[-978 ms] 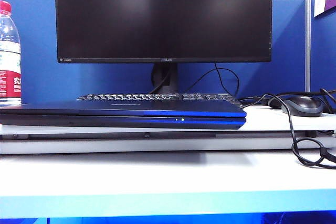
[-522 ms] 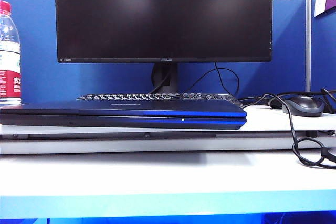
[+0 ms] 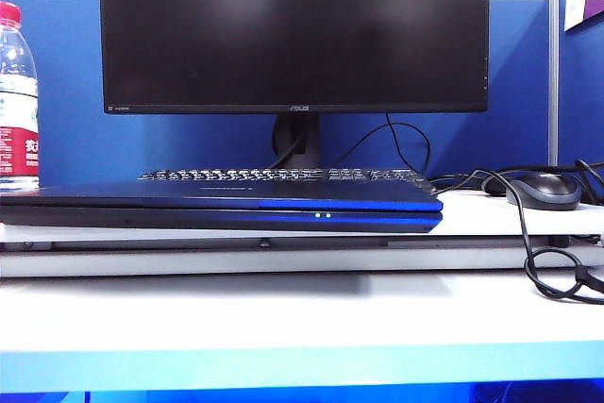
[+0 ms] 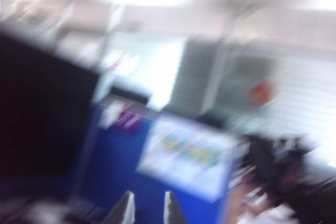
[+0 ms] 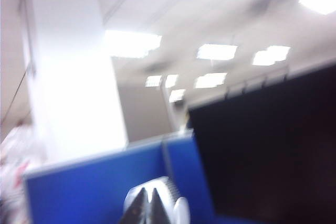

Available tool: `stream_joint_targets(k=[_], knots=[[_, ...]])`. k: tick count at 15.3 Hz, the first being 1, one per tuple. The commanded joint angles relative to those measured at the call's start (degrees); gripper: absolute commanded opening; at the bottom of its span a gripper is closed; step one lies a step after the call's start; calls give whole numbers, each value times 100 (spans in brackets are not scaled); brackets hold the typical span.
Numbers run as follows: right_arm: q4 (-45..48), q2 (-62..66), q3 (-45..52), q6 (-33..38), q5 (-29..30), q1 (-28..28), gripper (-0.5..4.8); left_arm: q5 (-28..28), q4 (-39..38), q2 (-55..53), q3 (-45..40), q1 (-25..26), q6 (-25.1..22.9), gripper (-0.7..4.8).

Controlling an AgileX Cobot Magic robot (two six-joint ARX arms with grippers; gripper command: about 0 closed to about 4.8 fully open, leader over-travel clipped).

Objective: Open the lid of the black laptop.

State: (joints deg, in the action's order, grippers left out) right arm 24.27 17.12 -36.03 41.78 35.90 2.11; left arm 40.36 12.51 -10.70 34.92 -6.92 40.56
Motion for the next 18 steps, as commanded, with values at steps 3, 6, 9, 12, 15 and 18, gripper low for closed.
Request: stream_joint_targets(k=[3, 6, 9, 12, 15, 18], knots=[[-479, 1445, -459, -667, 411, 37, -6, 883, -1040, -2151, 514, 2, -879, 88], [-1652, 2494, -457, -1770, -175, 1132, -6, 570, -1611, -3530, 511, -7, -1554, 80], [-1996, 3604, -457, -3021, -2103, 3112, -6, 597, -2391, -4673, 511, -452, -2277, 79], [-1676, 4767, -457, -3130, -2594, 4389, -6, 203, -2979, -5104, 511, -1082, -2903, 79], [-1659, 5751, -457, -2946, -2621, 5001, -6, -1169, -3681, -5160, 511, -1266, -3425, 52], [-1749, 5945, -457, -2938, -2970, 4964, -6, -1867, -4301, -5158, 509, -1266, -3755, 52]])
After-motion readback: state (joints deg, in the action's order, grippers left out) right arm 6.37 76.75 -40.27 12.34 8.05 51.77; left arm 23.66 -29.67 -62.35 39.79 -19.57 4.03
